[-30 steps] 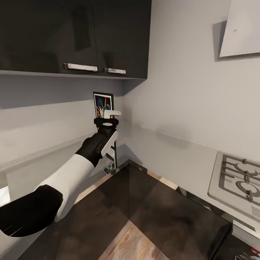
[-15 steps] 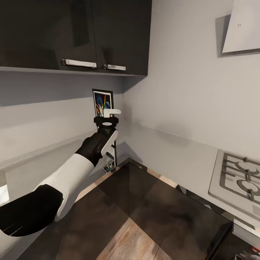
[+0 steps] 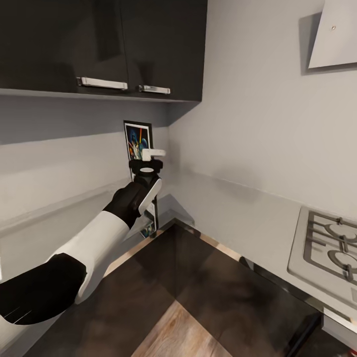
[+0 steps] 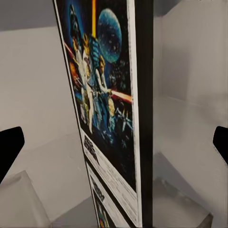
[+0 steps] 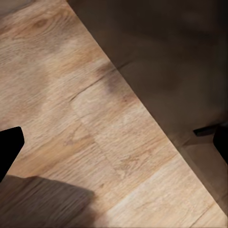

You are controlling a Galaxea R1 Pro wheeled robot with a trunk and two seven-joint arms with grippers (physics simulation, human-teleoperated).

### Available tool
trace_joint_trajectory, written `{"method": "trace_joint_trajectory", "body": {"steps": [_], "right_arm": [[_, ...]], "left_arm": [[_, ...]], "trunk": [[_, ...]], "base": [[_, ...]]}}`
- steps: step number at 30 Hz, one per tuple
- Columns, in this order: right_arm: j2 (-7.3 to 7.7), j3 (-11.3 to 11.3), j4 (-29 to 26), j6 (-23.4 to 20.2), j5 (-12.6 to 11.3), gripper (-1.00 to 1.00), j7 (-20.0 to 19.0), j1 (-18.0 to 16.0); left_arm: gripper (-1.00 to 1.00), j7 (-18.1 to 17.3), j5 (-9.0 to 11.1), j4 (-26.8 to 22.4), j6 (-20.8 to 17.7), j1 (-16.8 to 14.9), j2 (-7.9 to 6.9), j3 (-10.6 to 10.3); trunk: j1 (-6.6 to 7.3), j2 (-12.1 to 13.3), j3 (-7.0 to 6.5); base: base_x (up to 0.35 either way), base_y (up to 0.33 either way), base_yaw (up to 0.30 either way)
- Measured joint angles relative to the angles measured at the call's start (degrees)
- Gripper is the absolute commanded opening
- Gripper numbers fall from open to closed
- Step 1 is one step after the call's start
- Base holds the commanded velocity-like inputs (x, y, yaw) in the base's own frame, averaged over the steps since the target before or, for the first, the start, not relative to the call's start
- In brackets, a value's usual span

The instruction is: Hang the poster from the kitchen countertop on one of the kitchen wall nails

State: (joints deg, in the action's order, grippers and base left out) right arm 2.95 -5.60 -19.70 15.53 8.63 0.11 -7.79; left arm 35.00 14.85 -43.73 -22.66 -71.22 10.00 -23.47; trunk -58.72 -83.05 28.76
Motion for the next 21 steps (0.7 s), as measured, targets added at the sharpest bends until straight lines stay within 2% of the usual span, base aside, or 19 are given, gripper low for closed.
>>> {"method": "trace_joint_trajectory", "body": {"steps": [21], "right_arm": [[-0.13,-0.2,0.1,0.0,0.0,1.0,0.0,0.0]], "left_arm": [[1.0,0.0,0.0,-0.2,1.2,0.0,0.0,0.0]], "trunk": [[0.0,0.0,0.01]], "base": [[0.062,0.013,0.0]]}}
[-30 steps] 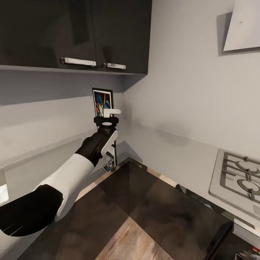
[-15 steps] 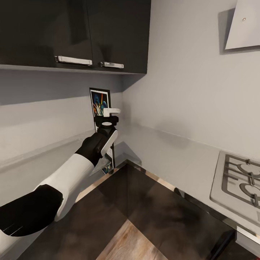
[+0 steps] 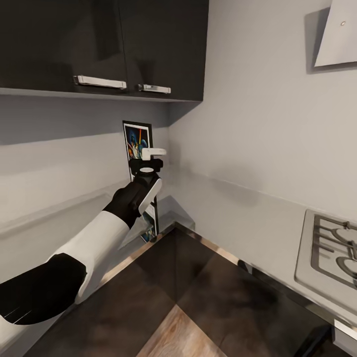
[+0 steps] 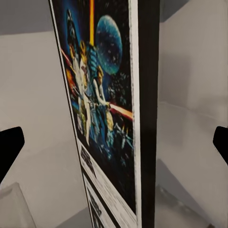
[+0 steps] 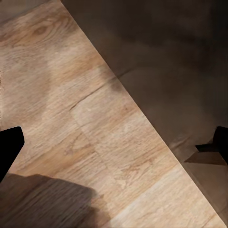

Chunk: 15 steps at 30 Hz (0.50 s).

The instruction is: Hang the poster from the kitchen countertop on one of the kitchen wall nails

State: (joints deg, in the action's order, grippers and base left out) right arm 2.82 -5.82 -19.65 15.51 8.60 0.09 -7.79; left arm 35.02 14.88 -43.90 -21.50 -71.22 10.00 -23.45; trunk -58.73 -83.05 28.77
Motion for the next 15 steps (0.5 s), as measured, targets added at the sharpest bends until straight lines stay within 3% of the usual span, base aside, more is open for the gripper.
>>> {"method": "trace_joint_trajectory", "body": {"steps": [15], "right_arm": [[-0.04,-0.2,0.0,0.0,0.0,1.0,0.0,0.0]], "left_arm": [[1.0,0.0,0.0,0.0,0.0,0.0,0.0,0.0]], "trunk": [[0.0,0.0,0.0]], "base": [[0.048,0.034,0.0]]}}
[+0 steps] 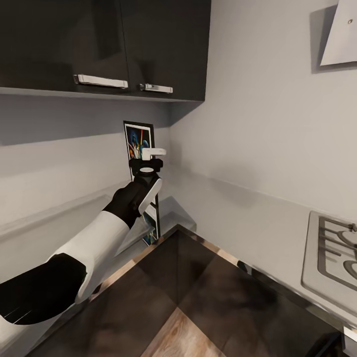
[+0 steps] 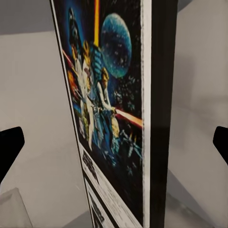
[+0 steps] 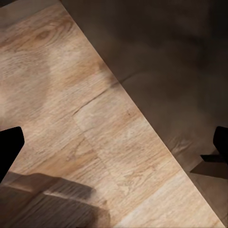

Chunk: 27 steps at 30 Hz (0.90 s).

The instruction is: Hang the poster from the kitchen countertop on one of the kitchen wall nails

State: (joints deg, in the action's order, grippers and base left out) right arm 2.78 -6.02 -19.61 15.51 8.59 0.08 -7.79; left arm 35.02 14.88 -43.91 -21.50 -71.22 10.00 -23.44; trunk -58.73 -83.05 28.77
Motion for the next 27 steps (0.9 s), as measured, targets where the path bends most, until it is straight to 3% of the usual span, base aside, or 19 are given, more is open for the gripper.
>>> {"method": "trace_joint_trajectory", "body": {"steps": [27], "right_arm": [[-0.02,0.0,-0.1,-0.1,0.0,1.0,0.0,0.0]], "left_arm": [[1.0,0.1,-0.1,-0.1,0.0,0.0,0.0,0.0]], "trunk": [[0.0,0.0,0.05]], "base": [[0.024,0.001,0.0]]}}
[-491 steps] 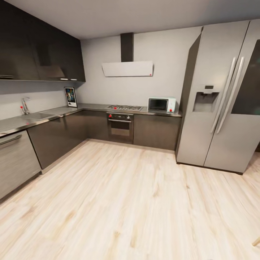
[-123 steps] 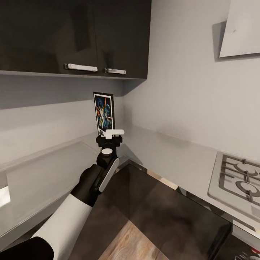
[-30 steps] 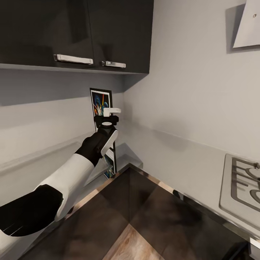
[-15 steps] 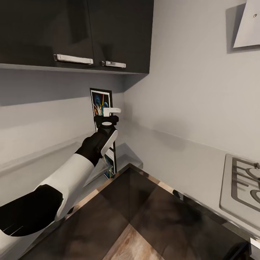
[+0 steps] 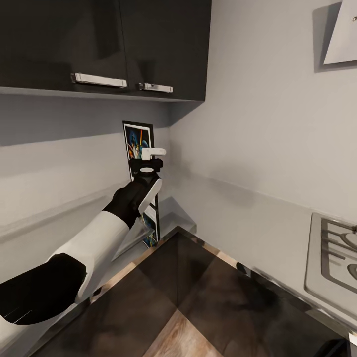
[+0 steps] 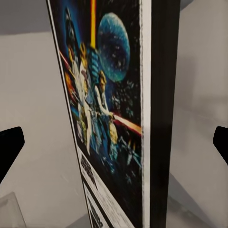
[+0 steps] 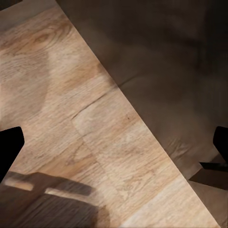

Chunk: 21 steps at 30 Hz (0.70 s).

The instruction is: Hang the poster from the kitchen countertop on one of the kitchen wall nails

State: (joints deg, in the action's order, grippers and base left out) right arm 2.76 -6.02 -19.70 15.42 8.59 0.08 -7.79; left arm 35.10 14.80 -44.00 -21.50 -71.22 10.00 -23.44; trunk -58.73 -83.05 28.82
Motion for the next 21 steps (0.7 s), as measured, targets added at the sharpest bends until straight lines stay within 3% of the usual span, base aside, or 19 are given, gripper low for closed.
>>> {"method": "trace_joint_trajectory", "body": {"steps": [21], "right_arm": [[-0.02,0.0,0.0,0.0,0.0,1.0,0.0,0.0]], "left_arm": [[1.0,0.0,-0.1,0.2,0.0,0.0,0.0,-0.1]], "trunk": [[0.0,0.0,1.57]], "base": [[0.002,0.0,0.0]]}}
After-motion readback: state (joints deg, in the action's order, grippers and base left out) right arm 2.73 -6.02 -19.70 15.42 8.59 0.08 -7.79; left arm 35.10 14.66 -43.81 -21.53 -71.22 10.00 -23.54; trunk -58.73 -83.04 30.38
